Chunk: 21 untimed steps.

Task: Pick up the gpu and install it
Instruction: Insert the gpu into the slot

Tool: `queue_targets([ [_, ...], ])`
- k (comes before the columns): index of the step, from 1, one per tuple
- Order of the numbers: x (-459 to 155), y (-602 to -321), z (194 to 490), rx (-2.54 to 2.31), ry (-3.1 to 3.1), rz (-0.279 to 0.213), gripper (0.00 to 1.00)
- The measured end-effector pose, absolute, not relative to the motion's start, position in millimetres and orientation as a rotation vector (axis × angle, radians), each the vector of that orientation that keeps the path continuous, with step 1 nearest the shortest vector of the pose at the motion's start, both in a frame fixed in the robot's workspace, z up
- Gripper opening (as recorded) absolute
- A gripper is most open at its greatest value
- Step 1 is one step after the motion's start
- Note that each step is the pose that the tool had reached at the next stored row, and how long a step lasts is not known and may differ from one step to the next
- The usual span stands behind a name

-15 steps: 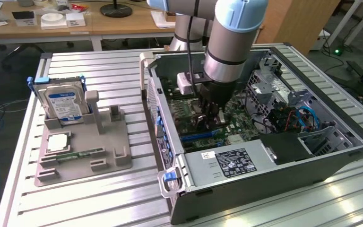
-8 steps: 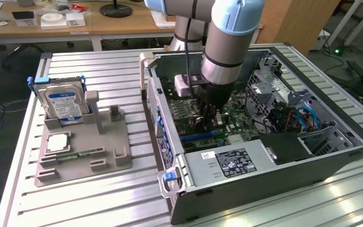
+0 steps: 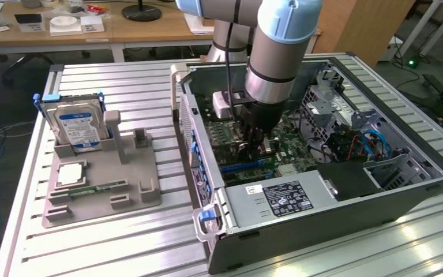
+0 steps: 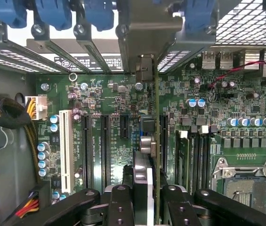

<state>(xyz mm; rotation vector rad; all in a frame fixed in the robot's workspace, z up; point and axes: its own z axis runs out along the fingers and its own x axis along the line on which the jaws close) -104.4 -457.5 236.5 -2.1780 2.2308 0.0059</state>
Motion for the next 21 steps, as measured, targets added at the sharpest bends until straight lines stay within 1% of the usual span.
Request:
queue_targets([
  [21, -105.3, -456.5, 226.7, -2.177, 2.23, 0.004, 0.28],
])
